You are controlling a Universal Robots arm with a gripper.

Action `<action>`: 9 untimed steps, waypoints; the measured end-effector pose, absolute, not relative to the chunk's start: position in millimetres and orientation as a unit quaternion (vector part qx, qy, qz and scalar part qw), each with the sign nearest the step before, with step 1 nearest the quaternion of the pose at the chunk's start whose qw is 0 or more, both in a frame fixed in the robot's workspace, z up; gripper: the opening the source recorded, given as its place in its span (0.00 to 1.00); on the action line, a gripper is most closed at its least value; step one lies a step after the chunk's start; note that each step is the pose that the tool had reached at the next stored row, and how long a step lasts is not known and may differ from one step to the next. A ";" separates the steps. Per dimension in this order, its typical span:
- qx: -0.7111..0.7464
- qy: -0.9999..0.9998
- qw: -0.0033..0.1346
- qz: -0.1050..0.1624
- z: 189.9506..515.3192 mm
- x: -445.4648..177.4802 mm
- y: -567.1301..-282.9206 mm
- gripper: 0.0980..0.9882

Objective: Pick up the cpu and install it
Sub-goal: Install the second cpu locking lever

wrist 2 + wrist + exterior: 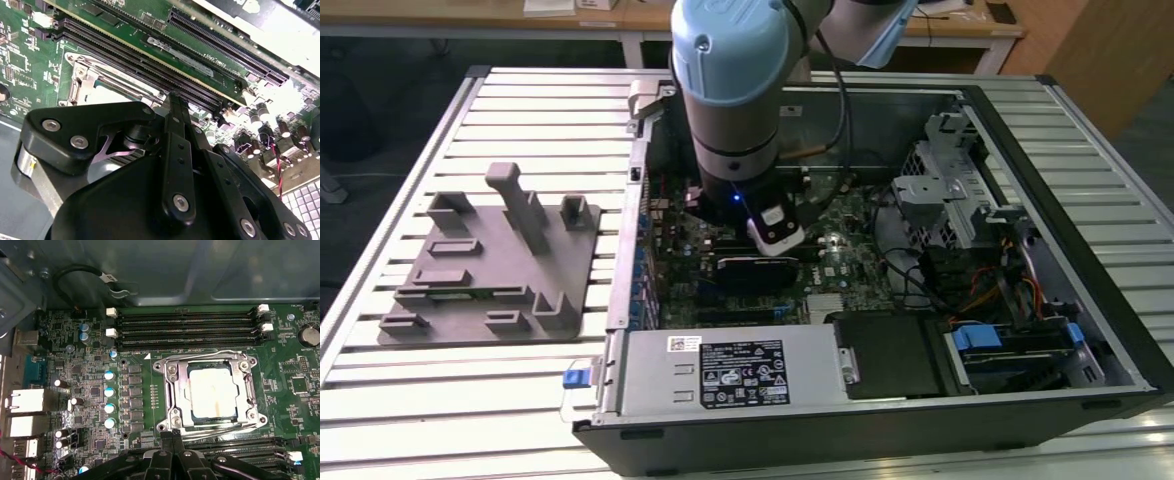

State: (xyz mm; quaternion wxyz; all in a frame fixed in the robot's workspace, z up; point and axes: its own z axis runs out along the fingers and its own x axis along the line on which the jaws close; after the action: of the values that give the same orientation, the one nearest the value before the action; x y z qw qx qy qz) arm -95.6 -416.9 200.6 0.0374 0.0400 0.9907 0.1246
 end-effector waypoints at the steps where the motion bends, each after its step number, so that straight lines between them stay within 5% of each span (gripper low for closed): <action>1: 0.040 0.991 0.037 0.126 200.0 -95.6 -417.0 0.01; 9: 0.040 0.990 0.037 0.133 196.8 -95.6 -417.0 0.01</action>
State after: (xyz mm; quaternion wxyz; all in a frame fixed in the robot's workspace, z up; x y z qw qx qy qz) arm -95.6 -417.0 196.8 0.0371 0.0403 0.9896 0.1330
